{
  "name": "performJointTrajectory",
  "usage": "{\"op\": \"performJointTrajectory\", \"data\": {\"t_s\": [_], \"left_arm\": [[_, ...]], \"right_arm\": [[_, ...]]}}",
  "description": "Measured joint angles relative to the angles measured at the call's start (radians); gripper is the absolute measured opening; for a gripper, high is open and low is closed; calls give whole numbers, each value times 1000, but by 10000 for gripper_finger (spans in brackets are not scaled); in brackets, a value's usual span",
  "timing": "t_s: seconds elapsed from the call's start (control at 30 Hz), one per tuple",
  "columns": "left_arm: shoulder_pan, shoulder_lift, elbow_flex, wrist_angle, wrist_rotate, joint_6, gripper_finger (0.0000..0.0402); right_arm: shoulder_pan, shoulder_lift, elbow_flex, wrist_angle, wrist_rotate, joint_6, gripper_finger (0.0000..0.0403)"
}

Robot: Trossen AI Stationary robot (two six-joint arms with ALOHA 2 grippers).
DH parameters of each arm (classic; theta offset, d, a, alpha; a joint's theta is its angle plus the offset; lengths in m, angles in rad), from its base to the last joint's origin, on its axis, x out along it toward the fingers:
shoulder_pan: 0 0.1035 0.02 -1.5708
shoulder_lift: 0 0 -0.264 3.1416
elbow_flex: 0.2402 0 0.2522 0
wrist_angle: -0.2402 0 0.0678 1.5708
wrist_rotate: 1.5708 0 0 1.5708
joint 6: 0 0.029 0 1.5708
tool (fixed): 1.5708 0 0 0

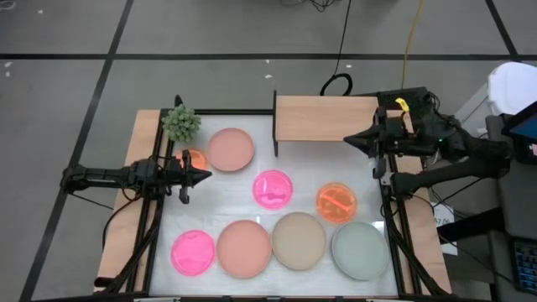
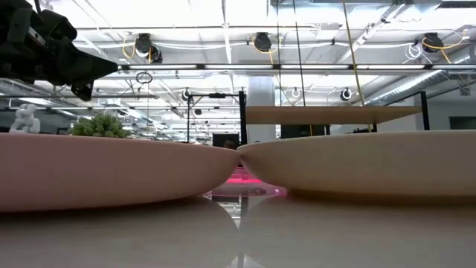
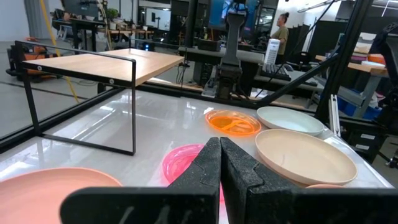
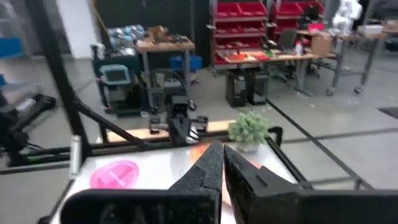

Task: Place and stack plates onto a shelf
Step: Put the brown plate on the shelf

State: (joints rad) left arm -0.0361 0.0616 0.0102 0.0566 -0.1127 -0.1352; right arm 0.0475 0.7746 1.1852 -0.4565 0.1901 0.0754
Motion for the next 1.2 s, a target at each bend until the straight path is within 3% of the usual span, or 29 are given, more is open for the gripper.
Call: {"op": "performJointTrajectory", "data": {"t_s": [0.3, 0.43, 0.77, 0.97, 1.2], "left_arm": [[0, 0, 0, 0, 1, -9, 1], [0, 0, 0, 0, 4, -75, 1], [1, 3, 11, 149, 19, -54, 1], [1, 90, 148, 62, 28, -21, 1], [1, 314, 458, -187, 27, 61, 1]], "right_arm": [[0, 87, -6, -135, -6, 86, 0], [1, 103, -49, -121, -7, 110, 0], [48, 83, -242, 1, -8, 201, 0], [112, 76, -412, 222, -8, 202, 0], [156, 77, -550, 358, -5, 328, 0]]}}
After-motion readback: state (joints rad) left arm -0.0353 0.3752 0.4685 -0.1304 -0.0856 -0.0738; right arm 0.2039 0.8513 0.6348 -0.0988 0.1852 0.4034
